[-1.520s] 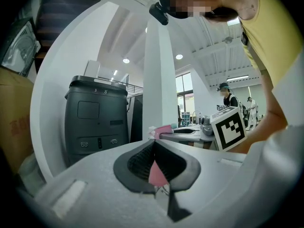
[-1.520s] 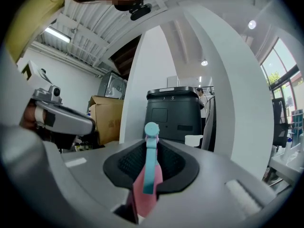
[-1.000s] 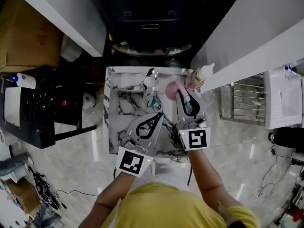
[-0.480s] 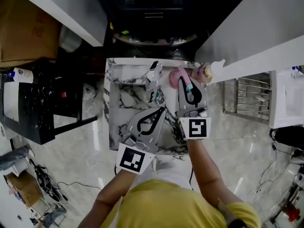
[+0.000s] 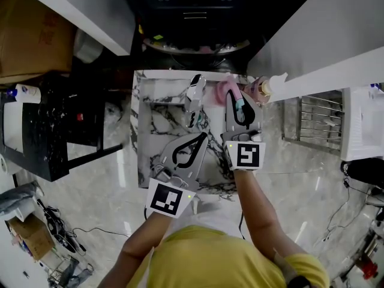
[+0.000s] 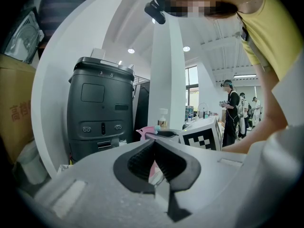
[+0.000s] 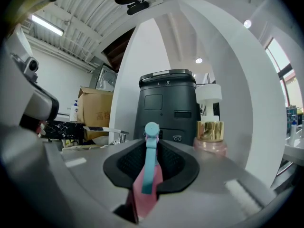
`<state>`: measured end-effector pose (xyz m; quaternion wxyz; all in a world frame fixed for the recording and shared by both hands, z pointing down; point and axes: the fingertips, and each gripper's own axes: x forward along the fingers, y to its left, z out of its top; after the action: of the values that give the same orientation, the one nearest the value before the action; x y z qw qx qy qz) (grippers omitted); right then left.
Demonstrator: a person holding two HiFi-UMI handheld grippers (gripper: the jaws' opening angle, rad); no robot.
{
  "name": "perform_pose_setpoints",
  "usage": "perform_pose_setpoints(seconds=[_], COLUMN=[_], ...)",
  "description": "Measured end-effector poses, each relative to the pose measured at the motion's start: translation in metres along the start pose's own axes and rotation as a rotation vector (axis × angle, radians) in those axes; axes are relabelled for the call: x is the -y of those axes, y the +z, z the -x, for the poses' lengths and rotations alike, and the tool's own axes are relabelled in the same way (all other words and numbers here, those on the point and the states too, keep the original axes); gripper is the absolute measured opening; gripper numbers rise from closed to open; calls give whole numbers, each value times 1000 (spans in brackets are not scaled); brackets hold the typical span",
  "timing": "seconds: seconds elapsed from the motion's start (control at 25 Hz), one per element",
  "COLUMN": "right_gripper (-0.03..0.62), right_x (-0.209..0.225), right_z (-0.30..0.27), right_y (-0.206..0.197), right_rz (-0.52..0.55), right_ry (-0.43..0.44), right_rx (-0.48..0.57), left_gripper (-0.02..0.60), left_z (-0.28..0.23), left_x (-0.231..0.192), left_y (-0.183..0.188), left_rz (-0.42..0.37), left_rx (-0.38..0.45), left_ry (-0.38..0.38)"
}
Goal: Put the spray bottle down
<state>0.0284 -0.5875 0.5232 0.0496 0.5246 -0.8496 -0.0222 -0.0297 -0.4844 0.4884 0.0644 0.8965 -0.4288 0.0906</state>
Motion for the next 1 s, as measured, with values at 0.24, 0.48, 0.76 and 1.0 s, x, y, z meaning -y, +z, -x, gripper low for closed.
perform_pose_setpoints(seconds=[0.24,0.48,0.76,1.0], right_gripper=[110,169,175,130], right_x=[-2,-3,-1,-3], right_z=[-6,1,25,63], right_y=[-14,-24,-21,-4], right_rz=[-26,-28,-33,-52], right_ry=[26,16,-30,-73], right_rx=[-65,-128,-167,-189], left_gripper=[2,2,2,2], left_z=[-2,2,16,37], left_x=[5,10,18,26], left_y=[-4,-1,7,23], left_rz=[11,14,21,70], left_rx=[-4,4,16,50], left_ry=[-6,-10,-4,17])
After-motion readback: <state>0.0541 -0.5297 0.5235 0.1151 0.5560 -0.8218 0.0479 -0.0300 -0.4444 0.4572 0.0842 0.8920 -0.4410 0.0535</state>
